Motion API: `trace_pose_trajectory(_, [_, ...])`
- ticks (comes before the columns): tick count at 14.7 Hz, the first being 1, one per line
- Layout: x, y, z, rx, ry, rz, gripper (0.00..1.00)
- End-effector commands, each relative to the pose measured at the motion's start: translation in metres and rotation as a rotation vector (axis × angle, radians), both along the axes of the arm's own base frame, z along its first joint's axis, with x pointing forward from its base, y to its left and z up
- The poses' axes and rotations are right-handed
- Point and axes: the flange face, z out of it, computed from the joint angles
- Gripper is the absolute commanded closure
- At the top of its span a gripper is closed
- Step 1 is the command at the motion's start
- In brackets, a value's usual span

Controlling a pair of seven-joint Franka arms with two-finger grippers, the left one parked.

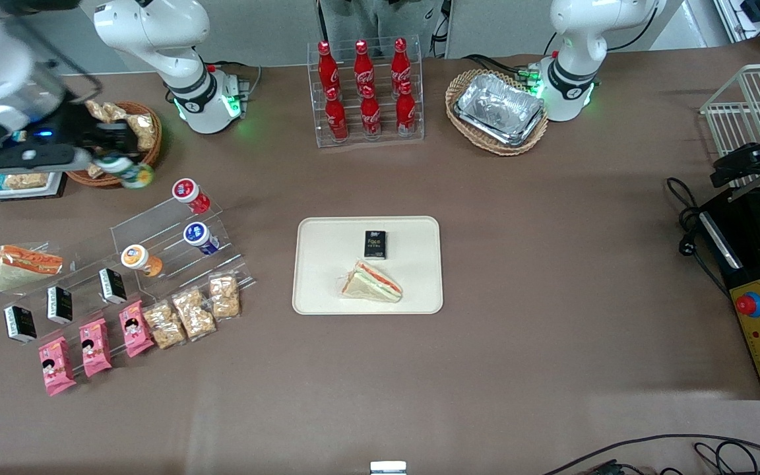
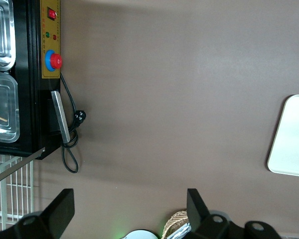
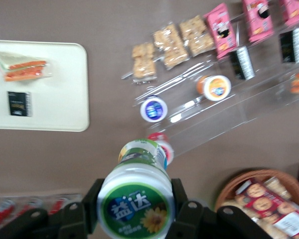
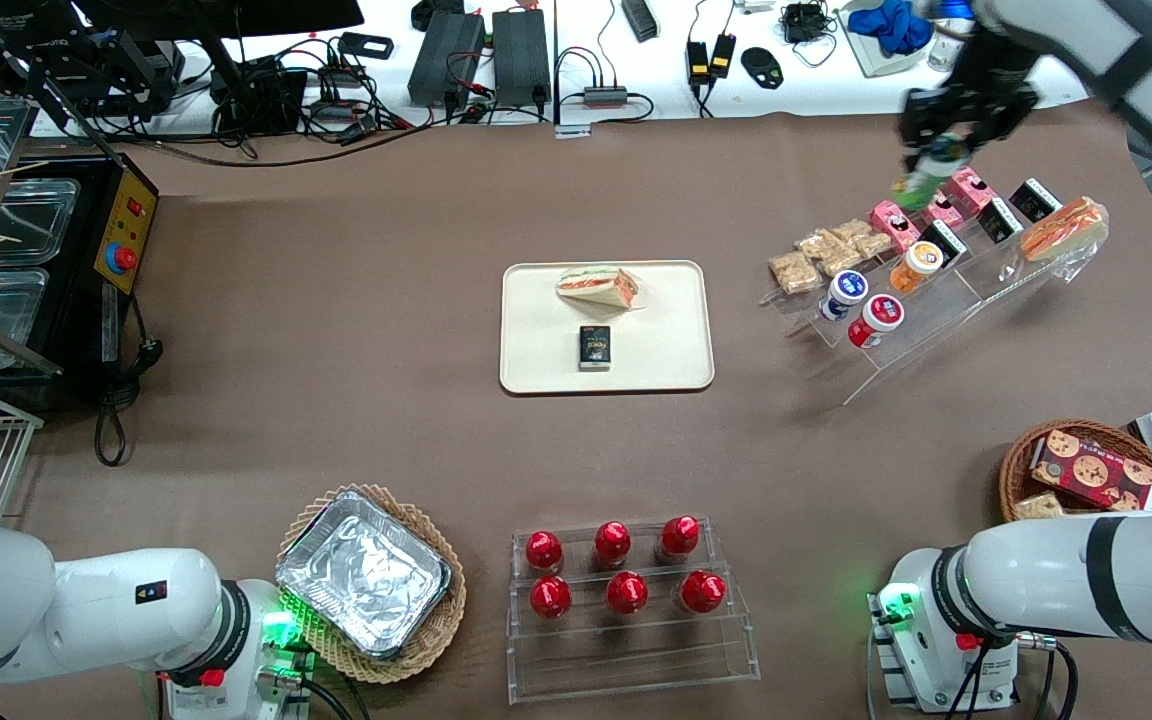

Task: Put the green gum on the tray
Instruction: 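Carry the green gum bottle over the cream tray beside the black box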

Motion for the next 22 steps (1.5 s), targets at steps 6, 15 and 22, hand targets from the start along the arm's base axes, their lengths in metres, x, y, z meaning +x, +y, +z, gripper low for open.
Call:
trace_pose_trajectory(6, [0.016,0.178,-0.095,0.028,0.050,-0.170,0.82])
trace_pose_trajectory(15, [0.028,0.212,-0.297,0.059,-0.002,-0.128,0.83])
trace_pose_trajectory(22, [0.015,0.220,-0.361,0.095,0.014,-0.118,0.82])
